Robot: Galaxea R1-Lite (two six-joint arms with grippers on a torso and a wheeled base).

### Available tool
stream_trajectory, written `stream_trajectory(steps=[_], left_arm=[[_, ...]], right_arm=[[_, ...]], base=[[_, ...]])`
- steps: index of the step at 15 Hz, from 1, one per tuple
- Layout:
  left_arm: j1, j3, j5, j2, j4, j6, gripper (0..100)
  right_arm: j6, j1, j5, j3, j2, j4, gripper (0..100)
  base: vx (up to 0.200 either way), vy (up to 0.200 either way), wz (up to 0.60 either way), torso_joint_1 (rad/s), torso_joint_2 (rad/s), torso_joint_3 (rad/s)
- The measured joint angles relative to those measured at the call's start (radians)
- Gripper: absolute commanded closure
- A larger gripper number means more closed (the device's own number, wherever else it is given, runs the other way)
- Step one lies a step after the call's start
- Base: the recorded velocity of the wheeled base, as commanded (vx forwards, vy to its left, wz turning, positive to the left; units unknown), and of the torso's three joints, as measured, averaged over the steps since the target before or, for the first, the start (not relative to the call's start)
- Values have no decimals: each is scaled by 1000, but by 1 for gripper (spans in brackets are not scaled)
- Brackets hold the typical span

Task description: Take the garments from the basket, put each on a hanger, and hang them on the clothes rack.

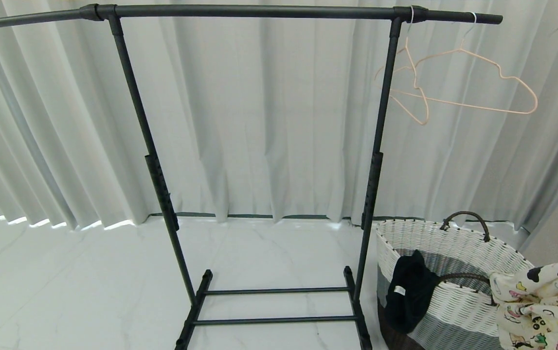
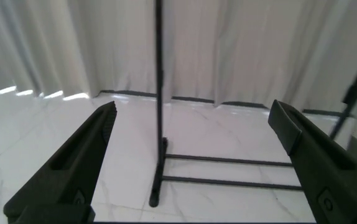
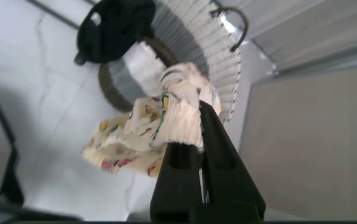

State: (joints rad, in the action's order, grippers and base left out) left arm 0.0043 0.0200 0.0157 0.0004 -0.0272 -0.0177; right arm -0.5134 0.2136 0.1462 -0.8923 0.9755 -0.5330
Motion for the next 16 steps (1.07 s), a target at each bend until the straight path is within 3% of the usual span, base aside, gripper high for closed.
stream_trajectory(steps=[3,7,10,14,16], left_arm=[[-7,131,-71,74,-6,23,0],[-55,382,-101,361,-10,61,0],[-252,510,-107,564,-11,123,0],[-473,557,-109,801,-11,205,0],[-577,564,-109,914,-12,284,0]], right_arm=[[80,106,-3,-111,8,-155,100],[262,348,-3,-223,76,-201,100],[355,473,-4,-301,182,-134,100],[407,567,-5,-355,340,34,100],[468,630,-4,-379,423,128,100]], base=[[0,0,0,0,0,0],[0,0,0,0,0,0],[0,0,0,0,0,0],[0,0,0,0,0,0],[0,0,0,0,0,0]])
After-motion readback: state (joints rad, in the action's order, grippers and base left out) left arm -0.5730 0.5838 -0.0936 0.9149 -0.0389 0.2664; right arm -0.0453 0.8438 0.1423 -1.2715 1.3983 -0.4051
